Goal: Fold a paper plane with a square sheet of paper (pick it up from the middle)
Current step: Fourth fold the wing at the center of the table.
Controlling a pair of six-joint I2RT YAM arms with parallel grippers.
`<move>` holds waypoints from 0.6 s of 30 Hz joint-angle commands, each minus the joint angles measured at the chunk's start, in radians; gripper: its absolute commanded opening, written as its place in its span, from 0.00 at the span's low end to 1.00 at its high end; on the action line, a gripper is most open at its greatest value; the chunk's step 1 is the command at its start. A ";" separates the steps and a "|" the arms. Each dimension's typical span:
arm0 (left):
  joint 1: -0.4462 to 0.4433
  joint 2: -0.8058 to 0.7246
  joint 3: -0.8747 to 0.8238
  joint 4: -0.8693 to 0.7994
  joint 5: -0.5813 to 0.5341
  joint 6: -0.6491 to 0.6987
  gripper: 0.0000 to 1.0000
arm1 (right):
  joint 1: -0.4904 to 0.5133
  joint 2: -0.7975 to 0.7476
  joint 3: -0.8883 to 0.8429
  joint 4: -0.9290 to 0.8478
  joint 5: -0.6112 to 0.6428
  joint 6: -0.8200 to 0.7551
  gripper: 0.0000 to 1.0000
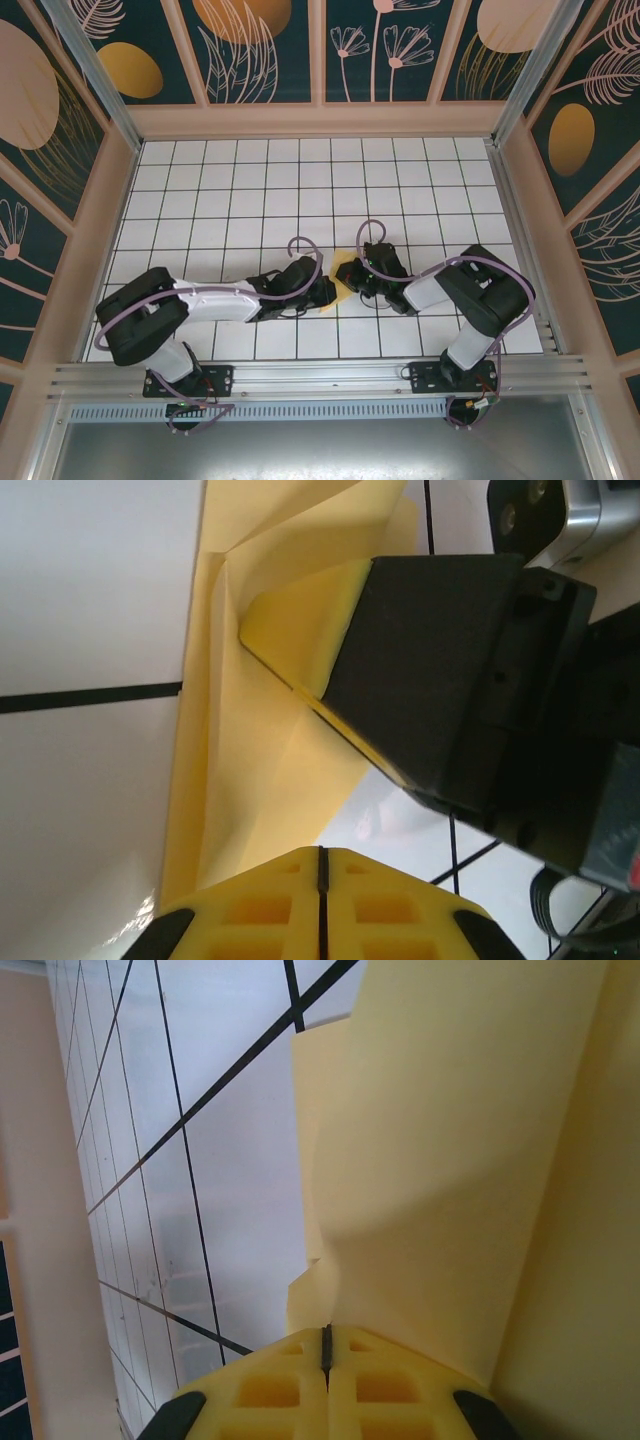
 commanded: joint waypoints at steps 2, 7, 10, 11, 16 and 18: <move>0.002 0.050 0.034 0.014 -0.047 -0.036 0.08 | -0.007 0.012 -0.034 -0.130 -0.010 -0.007 0.06; 0.001 0.099 0.035 -0.082 -0.082 -0.069 0.06 | -0.038 -0.012 -0.015 -0.155 -0.040 -0.055 0.06; 0.001 0.123 0.024 -0.101 -0.062 -0.077 0.04 | -0.052 -0.043 0.018 -0.215 -0.047 -0.108 0.06; 0.001 0.151 0.014 -0.098 -0.053 -0.082 0.04 | -0.056 -0.054 0.034 -0.242 -0.050 -0.129 0.06; 0.001 0.157 -0.020 -0.097 -0.035 -0.073 0.04 | -0.090 -0.136 0.096 -0.359 -0.077 -0.234 0.09; 0.001 0.159 -0.020 -0.103 -0.032 -0.067 0.03 | -0.094 -0.181 0.113 -0.402 -0.088 -0.279 0.10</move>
